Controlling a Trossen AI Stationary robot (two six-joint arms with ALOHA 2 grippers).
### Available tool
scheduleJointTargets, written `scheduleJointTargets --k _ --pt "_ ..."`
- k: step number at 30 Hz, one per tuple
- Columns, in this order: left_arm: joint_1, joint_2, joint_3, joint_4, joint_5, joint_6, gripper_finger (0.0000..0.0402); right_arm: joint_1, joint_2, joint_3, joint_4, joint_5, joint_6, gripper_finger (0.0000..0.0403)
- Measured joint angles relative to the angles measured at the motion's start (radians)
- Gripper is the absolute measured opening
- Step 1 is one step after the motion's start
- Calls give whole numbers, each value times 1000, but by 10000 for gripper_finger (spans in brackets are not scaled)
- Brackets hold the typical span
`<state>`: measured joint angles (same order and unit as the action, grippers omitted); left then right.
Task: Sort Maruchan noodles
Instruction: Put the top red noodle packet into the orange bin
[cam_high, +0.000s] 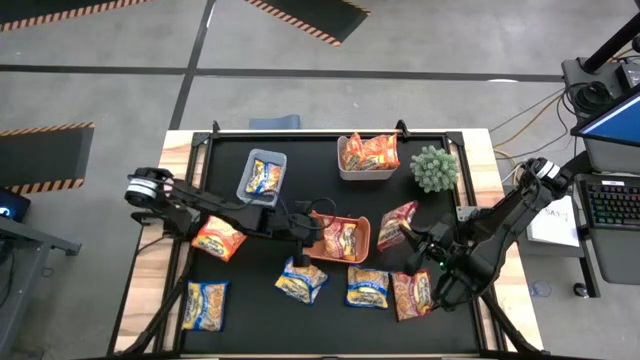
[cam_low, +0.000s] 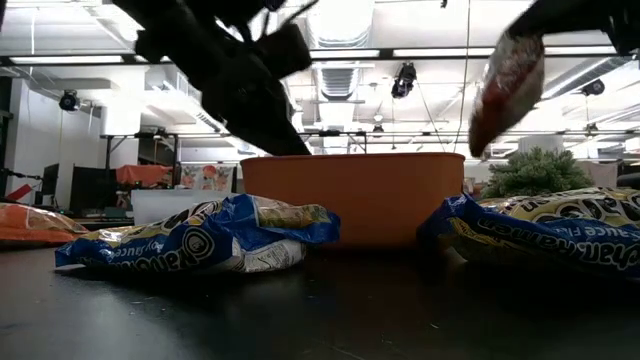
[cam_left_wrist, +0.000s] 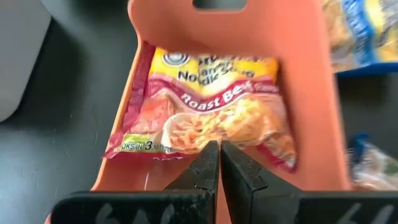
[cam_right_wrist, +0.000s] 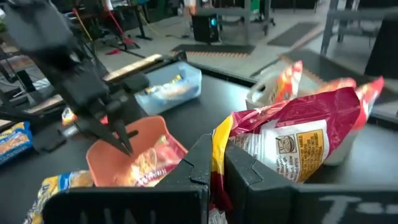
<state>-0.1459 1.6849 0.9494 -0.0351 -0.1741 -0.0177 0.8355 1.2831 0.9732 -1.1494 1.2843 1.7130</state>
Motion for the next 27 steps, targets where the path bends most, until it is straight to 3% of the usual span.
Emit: scheduleJointTargets --k 6,13,27 --pt "31 96 82 -118 -2 -19 0 -12 6 49 6 32 -111 8" --pt "31 160 150 -123 0 14 0 -12 7 27 14 36 -93 8" --pt "31 164 183 32 15 32 0 -32 9 25 175 63 -295 8"
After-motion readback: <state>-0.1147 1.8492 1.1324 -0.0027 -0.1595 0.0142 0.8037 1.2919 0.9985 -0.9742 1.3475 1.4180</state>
